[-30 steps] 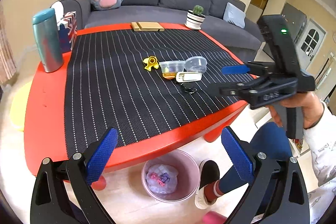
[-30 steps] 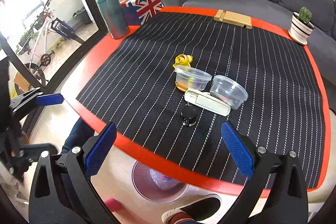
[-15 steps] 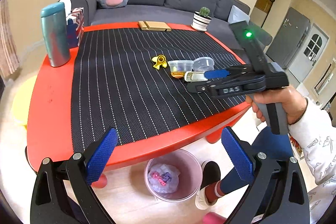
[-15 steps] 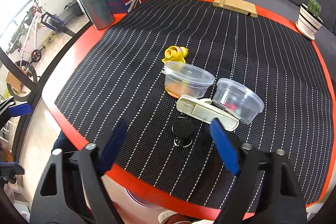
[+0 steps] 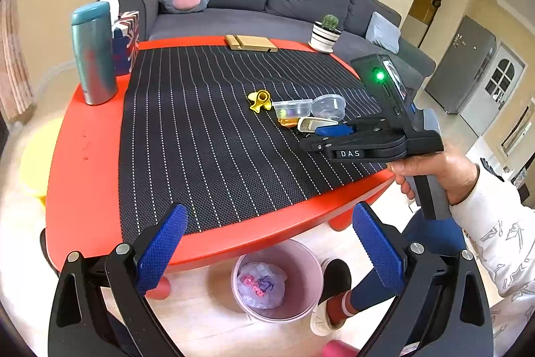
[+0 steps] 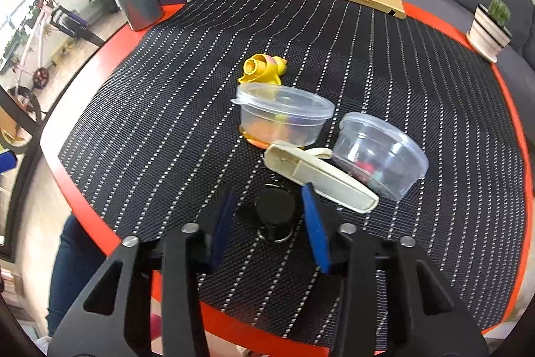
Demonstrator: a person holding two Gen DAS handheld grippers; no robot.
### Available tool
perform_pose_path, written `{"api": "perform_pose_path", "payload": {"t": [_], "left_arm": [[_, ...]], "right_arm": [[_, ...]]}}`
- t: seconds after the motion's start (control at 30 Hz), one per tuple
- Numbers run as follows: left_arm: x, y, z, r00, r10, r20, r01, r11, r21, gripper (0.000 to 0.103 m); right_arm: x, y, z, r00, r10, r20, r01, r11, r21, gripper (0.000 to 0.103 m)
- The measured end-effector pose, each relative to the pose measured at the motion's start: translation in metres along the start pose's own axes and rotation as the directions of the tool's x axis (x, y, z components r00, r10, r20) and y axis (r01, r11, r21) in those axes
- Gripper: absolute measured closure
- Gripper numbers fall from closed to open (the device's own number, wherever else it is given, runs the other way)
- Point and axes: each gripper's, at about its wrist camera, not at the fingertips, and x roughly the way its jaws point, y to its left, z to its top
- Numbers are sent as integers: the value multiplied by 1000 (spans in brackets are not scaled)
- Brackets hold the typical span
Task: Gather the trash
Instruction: 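Close the right tool on the black round badge reel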
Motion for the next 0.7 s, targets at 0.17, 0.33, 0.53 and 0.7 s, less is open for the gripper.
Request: {"api": "perform_pose_path", "payload": {"t": [0.17, 0.33, 0.53, 0.7], "left_arm": [[1, -2, 2, 1000, -5, -2, 5, 1000, 7, 8], [4, -4, 7, 1000, -4, -5, 4, 1000, 18, 8], [10, -7, 18, 1000, -8, -4, 8, 999, 34, 8], [17, -8, 33, 1000, -18, -5, 19, 998, 58, 8]], "right_arm": [[0, 0, -1, 1000, -10, 2, 10, 1000, -13, 79], [-7, -2, -3, 1000, 2, 24, -1, 1000, -5, 79], [-23, -6, -4, 998, 37, 52, -37, 999, 8, 79], [-39, -9, -4, 995, 63, 74, -64, 998, 5, 79]]}}
